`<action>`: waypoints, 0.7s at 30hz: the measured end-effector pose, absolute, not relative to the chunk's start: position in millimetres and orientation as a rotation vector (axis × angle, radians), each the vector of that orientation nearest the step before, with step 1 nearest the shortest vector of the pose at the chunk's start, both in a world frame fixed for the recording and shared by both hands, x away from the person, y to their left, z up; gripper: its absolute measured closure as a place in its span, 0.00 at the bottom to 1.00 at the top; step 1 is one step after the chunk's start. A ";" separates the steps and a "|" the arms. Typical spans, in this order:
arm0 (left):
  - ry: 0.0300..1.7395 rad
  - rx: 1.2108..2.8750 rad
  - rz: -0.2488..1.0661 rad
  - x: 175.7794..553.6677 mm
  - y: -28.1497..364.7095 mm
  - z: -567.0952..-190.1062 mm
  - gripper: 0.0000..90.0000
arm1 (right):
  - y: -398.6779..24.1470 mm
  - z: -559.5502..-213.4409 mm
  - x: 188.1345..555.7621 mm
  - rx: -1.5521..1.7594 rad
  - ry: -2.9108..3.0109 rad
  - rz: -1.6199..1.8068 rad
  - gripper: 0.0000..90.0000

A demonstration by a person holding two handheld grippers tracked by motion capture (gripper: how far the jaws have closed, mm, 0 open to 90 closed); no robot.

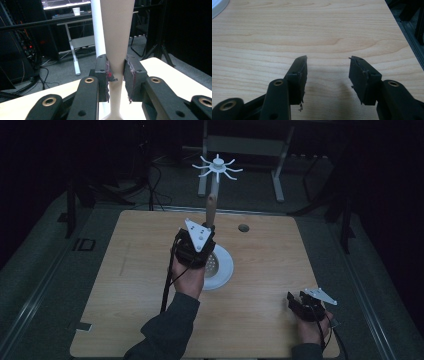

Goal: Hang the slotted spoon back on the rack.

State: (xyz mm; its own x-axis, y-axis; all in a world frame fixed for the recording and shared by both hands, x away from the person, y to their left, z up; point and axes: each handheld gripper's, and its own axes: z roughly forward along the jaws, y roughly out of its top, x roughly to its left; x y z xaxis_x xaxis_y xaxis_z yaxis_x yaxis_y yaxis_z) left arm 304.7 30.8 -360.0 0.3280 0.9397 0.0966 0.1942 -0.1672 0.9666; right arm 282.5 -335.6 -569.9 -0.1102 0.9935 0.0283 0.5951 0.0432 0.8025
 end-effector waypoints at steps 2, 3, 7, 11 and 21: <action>1.054 1.604 0.950 304.8 30.3 -359.2 0.82 | -335.9 -569.8 282.4 1.602 1.763 0.915 0.54; 1.057 1.602 0.949 304.9 30.3 -358.8 0.82 | -336.1 -569.8 282.4 1.601 1.763 0.916 0.54; 1.063 1.595 0.953 305.2 30.0 -357.0 0.82 | -336.3 -569.7 282.5 1.602 1.763 0.916 0.53; 1.065 1.592 0.961 305.2 28.2 -354.7 0.82 | -336.6 -569.6 282.4 1.603 1.761 0.918 0.53; 1.074 1.590 0.978 306.5 24.3 -352.0 0.82 | -337.2 -569.2 282.3 1.602 1.758 0.921 0.53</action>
State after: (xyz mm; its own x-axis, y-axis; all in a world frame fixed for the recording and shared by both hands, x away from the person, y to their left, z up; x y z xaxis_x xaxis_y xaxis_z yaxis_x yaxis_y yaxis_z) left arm 306.5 24.3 -352.0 0.2948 0.9500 0.1034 0.1915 -0.1647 0.9676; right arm 282.3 -337.2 -569.2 -0.1086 0.9936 0.0309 0.5910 0.0395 0.8057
